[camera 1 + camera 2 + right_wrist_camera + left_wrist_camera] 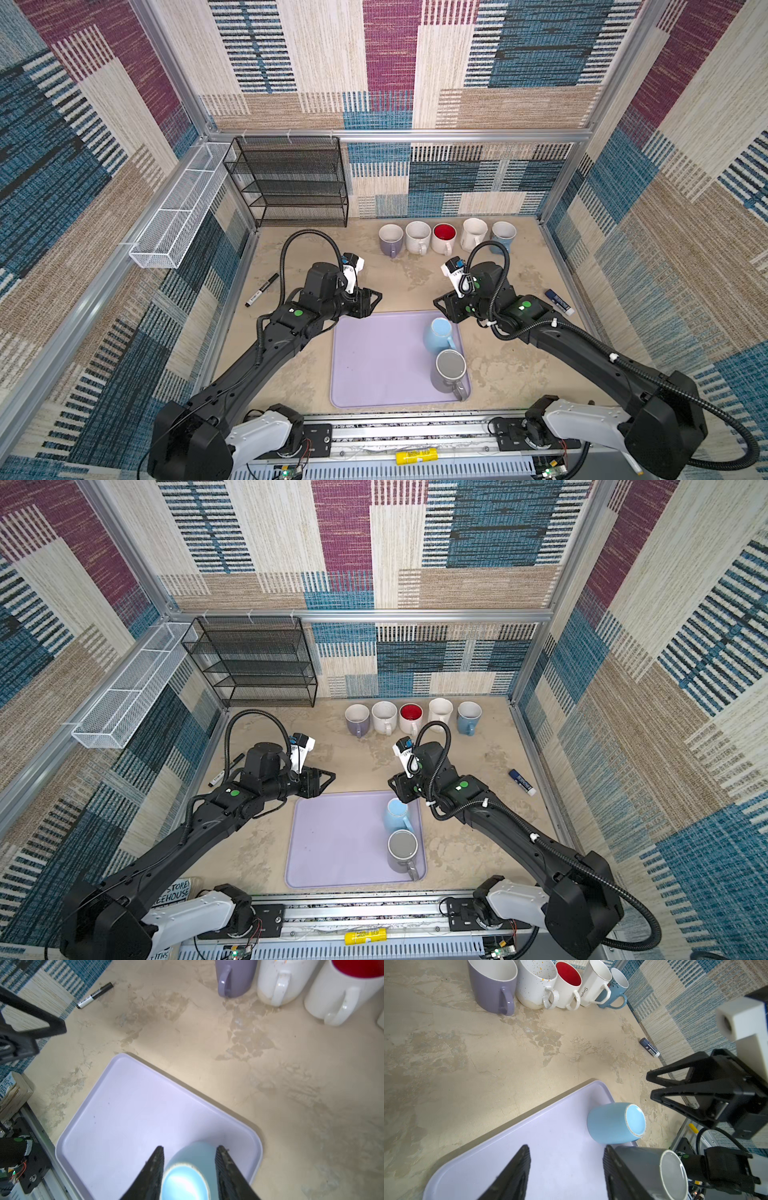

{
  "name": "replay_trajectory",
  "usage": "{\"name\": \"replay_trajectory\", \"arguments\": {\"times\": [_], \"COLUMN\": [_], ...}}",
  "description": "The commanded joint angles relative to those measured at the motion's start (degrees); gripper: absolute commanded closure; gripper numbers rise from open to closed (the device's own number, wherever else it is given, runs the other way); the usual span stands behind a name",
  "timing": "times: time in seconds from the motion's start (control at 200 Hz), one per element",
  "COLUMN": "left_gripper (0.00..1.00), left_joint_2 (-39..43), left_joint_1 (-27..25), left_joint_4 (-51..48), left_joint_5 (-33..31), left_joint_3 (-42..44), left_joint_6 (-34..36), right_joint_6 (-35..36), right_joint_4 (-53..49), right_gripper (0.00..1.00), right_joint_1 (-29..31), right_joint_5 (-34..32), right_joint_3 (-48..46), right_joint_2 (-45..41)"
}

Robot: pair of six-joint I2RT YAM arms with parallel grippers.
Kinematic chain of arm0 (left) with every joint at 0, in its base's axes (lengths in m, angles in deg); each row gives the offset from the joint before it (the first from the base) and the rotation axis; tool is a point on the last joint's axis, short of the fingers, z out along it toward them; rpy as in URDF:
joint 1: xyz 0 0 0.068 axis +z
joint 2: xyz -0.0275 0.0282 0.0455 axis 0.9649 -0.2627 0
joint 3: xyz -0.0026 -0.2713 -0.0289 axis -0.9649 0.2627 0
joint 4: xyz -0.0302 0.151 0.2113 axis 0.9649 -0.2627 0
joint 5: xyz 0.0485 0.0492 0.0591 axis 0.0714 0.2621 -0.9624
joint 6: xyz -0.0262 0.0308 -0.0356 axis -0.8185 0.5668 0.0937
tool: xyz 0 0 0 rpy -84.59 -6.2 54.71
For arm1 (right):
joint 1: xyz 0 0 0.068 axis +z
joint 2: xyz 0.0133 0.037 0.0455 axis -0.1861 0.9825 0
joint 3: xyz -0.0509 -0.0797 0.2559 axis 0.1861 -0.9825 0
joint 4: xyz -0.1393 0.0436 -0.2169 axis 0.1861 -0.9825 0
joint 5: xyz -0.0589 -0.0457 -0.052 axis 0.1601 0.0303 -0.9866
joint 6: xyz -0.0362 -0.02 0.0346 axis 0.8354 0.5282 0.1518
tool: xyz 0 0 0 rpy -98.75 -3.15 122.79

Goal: Turn the mug right side up
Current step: 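Move the right gripper over the light blue mug on the tray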

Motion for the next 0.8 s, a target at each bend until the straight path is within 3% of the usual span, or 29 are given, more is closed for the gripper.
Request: {"name": "replay_trajectory", "arguments": {"times": [0.0, 0.471, 0.797], "left_gripper": [0.43, 0.43, 0.43], "left_joint_2": [-0.61, -3.17, -2.57], "left_joint_1": [-0.36, -1.18, -1.95], "left_joint_4": [1.39, 0.22, -1.54], "left_joint_5": [0.97, 0.73, 0.14], "left_joint_3": [-0.81, -3.27, -4.53], "left_joint_6": [2.05, 3.56, 4.38], "right_joint_6": [-3.36, -8.16, -8.88], "right_joint_4": [-4.77, -19.43, -17.22], "right_gripper": [0.56, 0.55, 0.57], "right_joint_1": [0.02, 1.2, 3.39], "right_joint_5": [0.85, 1.03, 0.56], "right_joint_3": [-1.19, -1.11, -4.9], "right_joint_2": [-1.63, -5.56, -3.53]}}
